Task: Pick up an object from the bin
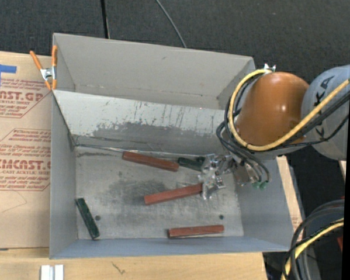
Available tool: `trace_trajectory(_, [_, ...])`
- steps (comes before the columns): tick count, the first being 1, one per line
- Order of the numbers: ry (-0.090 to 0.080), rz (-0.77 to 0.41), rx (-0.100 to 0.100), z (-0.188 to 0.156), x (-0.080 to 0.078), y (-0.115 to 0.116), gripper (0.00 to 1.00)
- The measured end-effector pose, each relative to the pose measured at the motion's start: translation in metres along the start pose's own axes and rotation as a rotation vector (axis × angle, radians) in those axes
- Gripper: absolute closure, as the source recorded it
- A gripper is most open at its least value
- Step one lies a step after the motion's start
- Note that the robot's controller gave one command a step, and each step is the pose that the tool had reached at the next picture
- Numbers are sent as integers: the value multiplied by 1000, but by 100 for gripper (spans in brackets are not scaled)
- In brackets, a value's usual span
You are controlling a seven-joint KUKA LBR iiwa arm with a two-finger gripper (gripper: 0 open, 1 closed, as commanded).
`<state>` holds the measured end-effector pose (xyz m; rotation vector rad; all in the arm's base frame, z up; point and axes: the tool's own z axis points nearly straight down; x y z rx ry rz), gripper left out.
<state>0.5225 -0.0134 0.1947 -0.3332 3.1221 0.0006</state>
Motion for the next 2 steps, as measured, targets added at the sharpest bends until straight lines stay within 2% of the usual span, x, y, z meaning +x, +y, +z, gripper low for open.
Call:
trace_trajectory(1, [0,0,0,0,0,0,100])
trace_trajectory(2, [-5,-404,2,-133,0,-14,100])
